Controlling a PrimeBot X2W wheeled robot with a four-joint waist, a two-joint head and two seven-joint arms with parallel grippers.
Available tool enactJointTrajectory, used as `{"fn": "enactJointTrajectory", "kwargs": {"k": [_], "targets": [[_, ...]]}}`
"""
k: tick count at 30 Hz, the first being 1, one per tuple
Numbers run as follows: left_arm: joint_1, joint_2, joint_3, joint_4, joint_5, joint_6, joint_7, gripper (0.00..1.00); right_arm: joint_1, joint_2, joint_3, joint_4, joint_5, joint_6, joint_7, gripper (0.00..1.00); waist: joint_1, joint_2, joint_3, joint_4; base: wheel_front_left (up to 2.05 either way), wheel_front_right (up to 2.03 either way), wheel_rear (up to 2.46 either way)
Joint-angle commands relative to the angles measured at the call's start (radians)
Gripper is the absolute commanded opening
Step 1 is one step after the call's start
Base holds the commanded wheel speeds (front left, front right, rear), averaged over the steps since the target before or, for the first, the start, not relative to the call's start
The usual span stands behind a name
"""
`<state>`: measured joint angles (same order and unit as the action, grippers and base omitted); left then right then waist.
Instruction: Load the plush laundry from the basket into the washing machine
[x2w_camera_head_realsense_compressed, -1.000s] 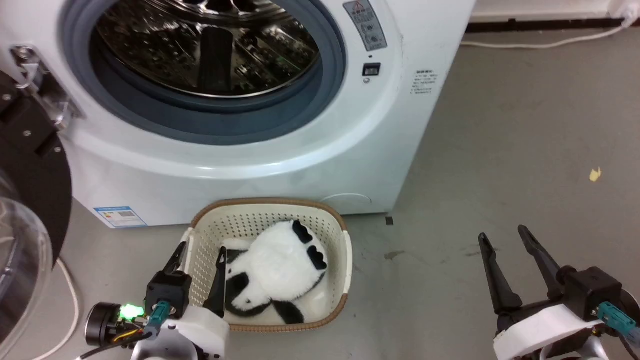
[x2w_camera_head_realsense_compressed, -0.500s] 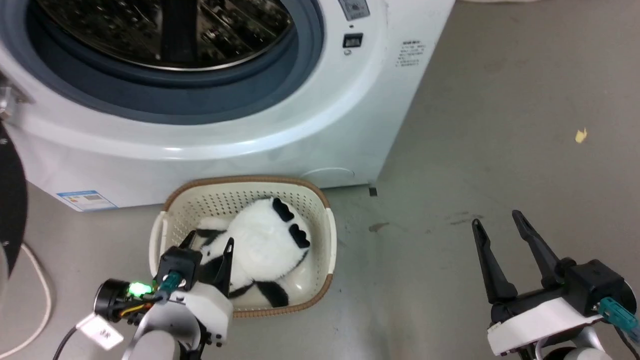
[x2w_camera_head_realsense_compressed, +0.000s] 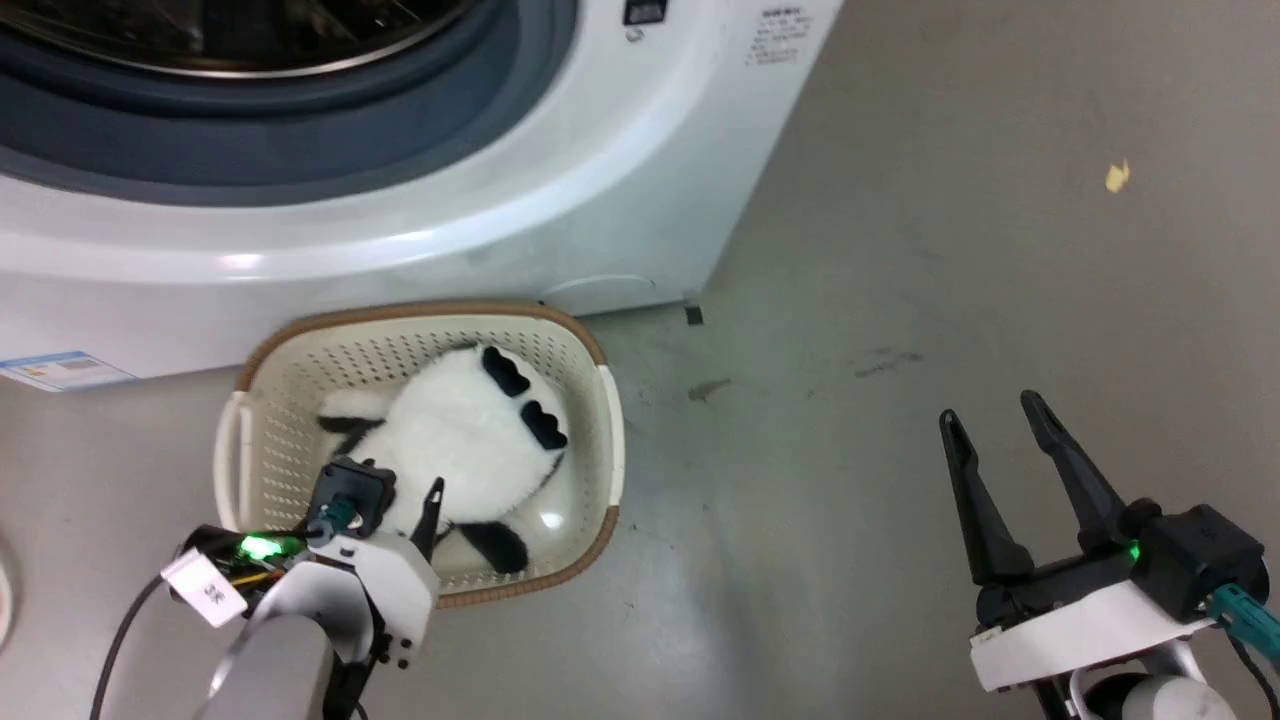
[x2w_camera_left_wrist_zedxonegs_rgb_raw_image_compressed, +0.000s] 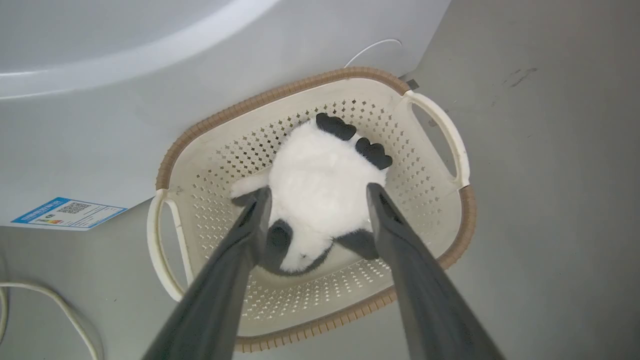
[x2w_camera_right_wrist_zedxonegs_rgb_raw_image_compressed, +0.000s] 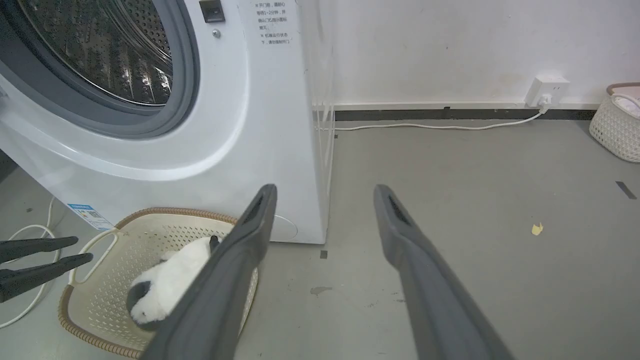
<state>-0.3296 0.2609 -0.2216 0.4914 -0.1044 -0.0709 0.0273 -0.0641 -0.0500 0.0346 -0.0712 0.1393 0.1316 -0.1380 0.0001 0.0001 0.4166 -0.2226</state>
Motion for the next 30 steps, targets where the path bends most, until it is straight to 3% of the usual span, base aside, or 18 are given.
{"fn": "enactJointTrajectory", "kwargs": {"k": [1,18,30], "targets": [[-0.03,0.014,-0.01,0.023,-0.008,-0.003,0.003,1.0,-0.02,0.0,0.001,-0.008,0.013,-0.001,-0.011,1.0,-0.0001,-0.0001,0.026,-0.021,0.0,0.0,0.0],[-0.243,0.125,-0.121,0.243,-0.019,-0.013,0.063,1.0,-0.034,0.0,0.024,-0.031,0.099,-0.001,-0.046,1.0,-0.0001,-0.0001,0.189,-0.128,0.0,0.0,0.0],[-0.428,0.172,-0.206,0.387,-0.051,-0.032,0.154,1.0,-0.019,0.0,0.01,-0.054,0.171,-0.001,-0.071,1.0,-0.0001,-0.0001,0.292,-0.176,0.0,0.0,0.0]]}}
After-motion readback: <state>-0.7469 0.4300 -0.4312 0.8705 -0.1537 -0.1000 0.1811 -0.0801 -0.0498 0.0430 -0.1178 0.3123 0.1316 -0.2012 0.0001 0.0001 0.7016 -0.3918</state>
